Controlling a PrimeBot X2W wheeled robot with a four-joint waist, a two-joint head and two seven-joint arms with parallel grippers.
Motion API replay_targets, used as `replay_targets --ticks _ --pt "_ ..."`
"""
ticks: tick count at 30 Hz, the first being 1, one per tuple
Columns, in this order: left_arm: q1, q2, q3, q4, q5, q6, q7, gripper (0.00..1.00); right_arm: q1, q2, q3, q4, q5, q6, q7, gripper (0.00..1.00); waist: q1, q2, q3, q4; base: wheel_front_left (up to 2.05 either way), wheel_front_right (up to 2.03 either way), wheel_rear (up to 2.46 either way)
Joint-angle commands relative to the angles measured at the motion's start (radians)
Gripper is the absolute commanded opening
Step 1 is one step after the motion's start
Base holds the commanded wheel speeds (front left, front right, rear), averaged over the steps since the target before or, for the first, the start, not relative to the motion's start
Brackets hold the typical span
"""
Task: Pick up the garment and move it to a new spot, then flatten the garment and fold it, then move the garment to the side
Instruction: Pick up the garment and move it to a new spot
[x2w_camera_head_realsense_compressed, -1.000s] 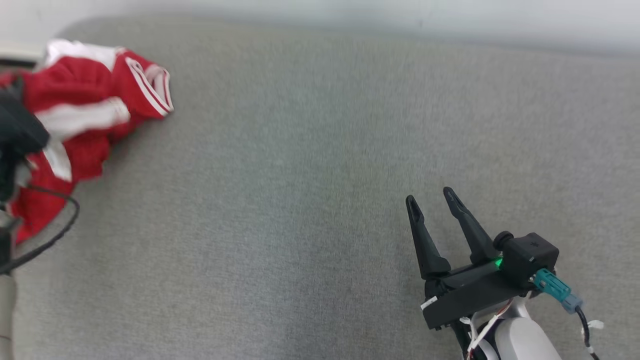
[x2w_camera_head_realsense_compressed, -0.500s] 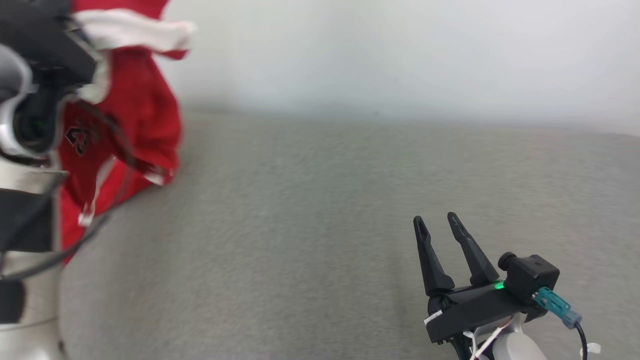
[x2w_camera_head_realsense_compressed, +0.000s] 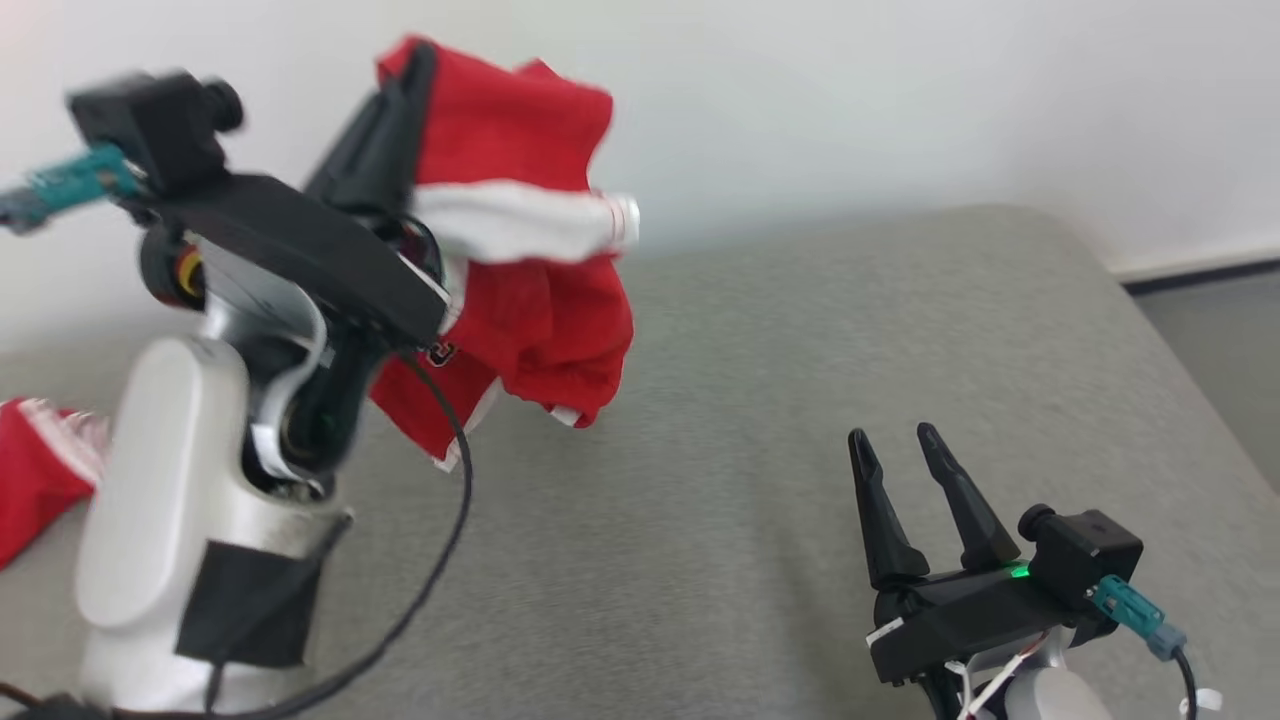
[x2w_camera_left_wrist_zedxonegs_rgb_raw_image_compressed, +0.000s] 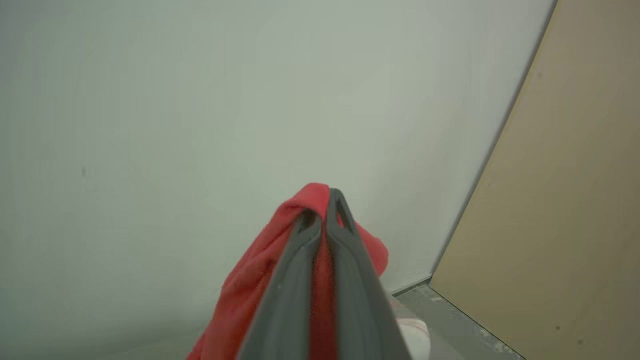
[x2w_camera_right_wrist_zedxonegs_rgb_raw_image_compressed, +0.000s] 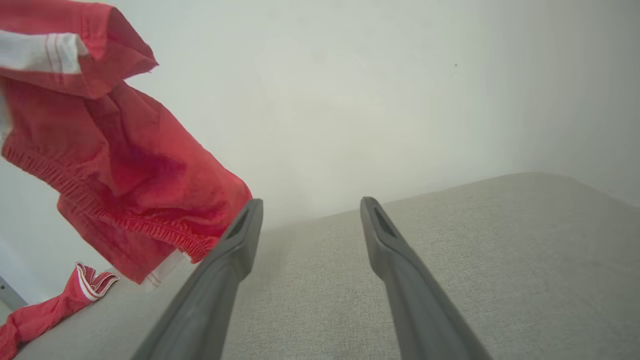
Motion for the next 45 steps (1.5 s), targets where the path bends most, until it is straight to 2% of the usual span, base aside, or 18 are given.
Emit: replay_targets --ticks 1,7,13,14,15,16,21,24,26,27,30,35,40,45 --pt "0.030 -0.011 -0.011 0.000 0.006 0.002 -0.010 0.00 0.005 -0.001 -0.007 -0.008 -0.010 -0.002 0.003 1.00 0.0001 0.0001 0.051 -0.141 0.00 0.00 0.00" --pt "0.118 -0.028 -0.051 0.057 0.029 0.012 -0.045 0.00 0.008 -0.001 -0.007 -0.020 -0.005 -0.002 -0.002 1.00 0.0001 0.0001 0.106 -0.210 0.00 0.00 0.00" --pt "0.186 -0.018 -0.132 0.207 0.109 0.003 -0.104 0.00 -0.001 -0.001 0.002 -0.018 0.003 -0.002 -0.013 1.00 0.0001 0.0001 0.153 -0.219 0.00 0.00 0.00" --pt "0.192 -0.017 -0.144 0.241 0.124 0.001 -0.119 0.47 -0.004 -0.001 0.005 -0.016 0.004 -0.002 -0.014 1.00 0.0001 0.0001 0.158 -0.216 0.00 0.00 0.00" --pt "0.192 -0.017 -0.144 0.241 0.124 0.001 -0.119 0.47 -0.004 -0.001 0.005 -0.016 0.004 -0.002 -0.014 1.00 0.0001 0.0001 0.158 -0.216 0.00 0.00 0.00" --pt "0.198 -0.020 -0.149 0.269 0.134 0.003 -0.137 1.00 -0.008 -0.001 0.010 -0.013 0.005 -0.002 -0.014 1.00 0.0001 0.0001 0.160 -0.213 0.00 0.00 0.00" --pt "0.213 -0.033 -0.165 0.376 0.152 0.004 -0.225 1.00 -0.013 -0.001 0.012 -0.001 -0.002 -0.002 -0.019 1.00 0.0001 0.0001 0.145 -0.173 0.00 0.00 0.00" --pt "0.234 -0.037 -0.157 0.380 0.152 0.005 -0.294 1.00 -0.002 -0.001 -0.003 0.008 -0.012 -0.002 -0.015 1.00 0.0001 0.0001 0.119 -0.134 0.00 0.00 0.00" --pt "0.343 -0.005 -0.121 0.282 0.175 0.048 -0.457 1.00 0.035 -0.001 -0.063 0.001 -0.042 -0.002 0.005 1.00 0.0001 0.0001 0.041 -0.005 0.00 0.00 0.00" --pt "0.399 0.020 -0.122 0.225 0.210 0.063 -0.497 1.00 0.049 -0.001 -0.078 -0.010 -0.051 -0.002 0.011 1.00 0.0001 0.0001 0.021 0.044 0.00 0.00 0.00" --pt "0.467 0.032 -0.098 0.161 0.212 0.069 -0.524 1.00 0.060 -0.001 -0.065 -0.017 -0.060 -0.002 0.008 1.00 0.0001 0.0001 0.009 0.082 0.00 0.00 0.00" --pt "0.589 0.033 -0.041 0.045 0.215 0.040 -0.538 1.00 0.085 -0.001 -0.081 -0.003 -0.059 -0.002 -0.007 1.00 0.0001 0.0001 -0.008 0.137 0.00 0.00 0.00" --pt "0.723 0.032 0.045 -0.073 0.308 0.019 -0.539 1.00 0.110 -0.001 -0.084 0.028 -0.079 -0.002 -0.037 1.00 0.0001 0.0001 -0.020 0.167 0.00 0.00 0.00" --pt "0.836 0.013 0.100 -0.058 0.376 0.010 -0.539 1.00 0.129 -0.001 -0.096 0.079 -0.094 -0.002 -0.057 1.00 0.0001 0.0001 -0.033 0.183 0.00 0.00 0.00"
